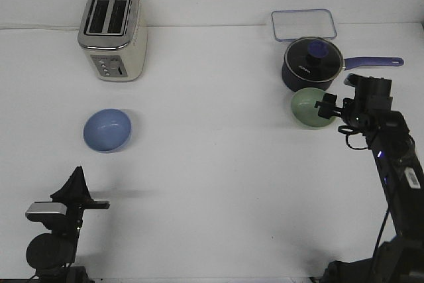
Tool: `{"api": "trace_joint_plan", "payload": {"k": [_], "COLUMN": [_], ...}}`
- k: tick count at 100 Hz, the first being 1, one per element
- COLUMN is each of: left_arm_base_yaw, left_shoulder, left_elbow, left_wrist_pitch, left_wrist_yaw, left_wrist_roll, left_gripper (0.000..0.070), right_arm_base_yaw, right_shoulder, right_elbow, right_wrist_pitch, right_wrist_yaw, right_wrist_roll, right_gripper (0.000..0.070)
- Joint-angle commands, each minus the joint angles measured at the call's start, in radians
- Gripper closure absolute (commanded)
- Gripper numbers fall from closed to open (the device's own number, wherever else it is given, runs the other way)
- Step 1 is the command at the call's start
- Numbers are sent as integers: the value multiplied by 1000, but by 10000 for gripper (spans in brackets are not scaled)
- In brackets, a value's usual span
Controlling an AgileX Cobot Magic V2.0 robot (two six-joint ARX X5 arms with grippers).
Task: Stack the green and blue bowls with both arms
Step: 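Reach the right gripper forward to the rim of the pale green bowl, then grasp the green bowl rim with the right gripper and lift it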
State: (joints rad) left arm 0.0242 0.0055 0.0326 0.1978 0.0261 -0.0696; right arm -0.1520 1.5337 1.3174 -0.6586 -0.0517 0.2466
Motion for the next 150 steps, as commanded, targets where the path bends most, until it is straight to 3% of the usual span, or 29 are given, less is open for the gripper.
{"api": "trace_joint_plan", "payload": {"k": [1,44,61,76,104,123,150], "left_arm_base_yaw": [1,1,1,1,1,1,1], "left_shoulder": [-1,-1,-1,-1,-1,-1,-1], "left_elbow": [-18,-18,-18,-18,-18,-18,-18], "left_wrist_pitch": [13,13,13,13,12,13,13], "left_wrist_yaw": [0,0,0,0,0,0,0], "left_wrist_roll": [-2,-2,-2,-2,-2,-2,-2], "left_gripper": [685,685,685,685,685,685,685], "right_arm_base_yaw": [-15,-55,-55,-57,-66,-59,58], "right_shoulder": [71,308,332,334,276,135,-90], "right_elbow": [42,92,92,92,98,98,96], "right_wrist_pitch": [0,78,78,74,51,3,-75], "right_wrist_yaw": [-11,-82,-81,-70,-117,-223,-297], "right_wrist_roll": [-16,-62,-63,-65,-64,-51,-46], "right_gripper": [208,228,518,700,700,700,700]}}
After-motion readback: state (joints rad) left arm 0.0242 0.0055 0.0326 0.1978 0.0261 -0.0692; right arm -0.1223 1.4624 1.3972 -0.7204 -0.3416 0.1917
